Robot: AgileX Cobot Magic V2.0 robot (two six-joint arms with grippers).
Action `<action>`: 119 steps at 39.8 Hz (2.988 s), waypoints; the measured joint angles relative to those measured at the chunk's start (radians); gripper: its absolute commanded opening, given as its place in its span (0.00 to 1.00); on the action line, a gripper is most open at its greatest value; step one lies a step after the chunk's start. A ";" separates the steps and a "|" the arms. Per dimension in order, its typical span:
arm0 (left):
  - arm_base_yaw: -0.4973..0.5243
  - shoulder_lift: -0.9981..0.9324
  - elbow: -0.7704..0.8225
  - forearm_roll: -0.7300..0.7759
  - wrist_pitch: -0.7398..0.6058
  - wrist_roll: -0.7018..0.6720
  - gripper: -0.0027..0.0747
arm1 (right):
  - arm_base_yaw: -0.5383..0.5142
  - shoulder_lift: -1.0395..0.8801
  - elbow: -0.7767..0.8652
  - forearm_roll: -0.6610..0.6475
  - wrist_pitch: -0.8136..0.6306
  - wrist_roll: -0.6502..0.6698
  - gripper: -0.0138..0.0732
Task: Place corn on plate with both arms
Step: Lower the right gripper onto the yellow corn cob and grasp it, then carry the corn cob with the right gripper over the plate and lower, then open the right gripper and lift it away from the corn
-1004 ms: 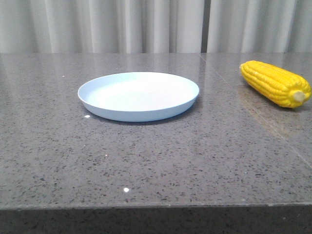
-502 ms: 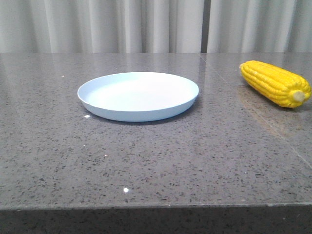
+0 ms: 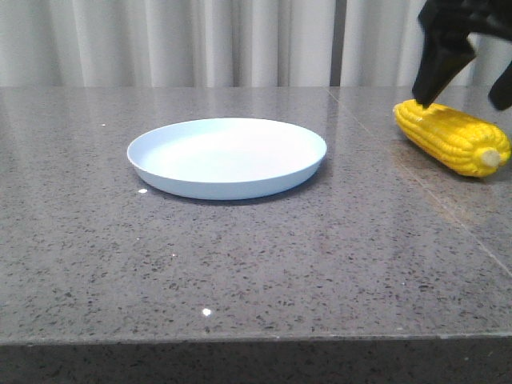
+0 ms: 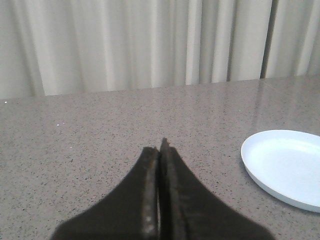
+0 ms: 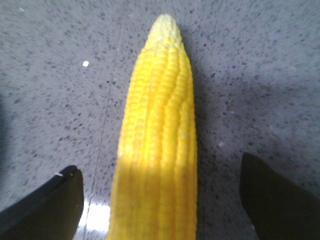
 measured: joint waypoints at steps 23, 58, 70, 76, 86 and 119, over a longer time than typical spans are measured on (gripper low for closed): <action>0.000 0.000 0.000 0.000 0.000 0.000 0.01 | 0.000 0.118 -0.173 0.003 0.265 0.000 0.30; 0.000 0.000 0.000 0.000 0.000 0.000 0.01 | 0.552 0.289 -0.473 -0.314 0.353 0.629 0.29; 0.000 0.000 0.000 0.000 0.000 0.000 0.01 | 0.564 0.352 -0.478 -0.292 0.331 0.723 0.36; 0.000 0.000 0.000 0.000 0.000 0.000 0.01 | 0.564 0.353 -0.479 -0.283 0.331 0.726 0.58; 0.000 0.000 0.000 0.000 0.000 0.000 0.01 | 0.564 0.353 -0.479 -0.273 0.338 0.729 0.81; 0.000 0.000 0.000 0.000 0.000 0.000 0.01 | 0.217 0.157 -0.531 -0.241 0.513 0.455 0.09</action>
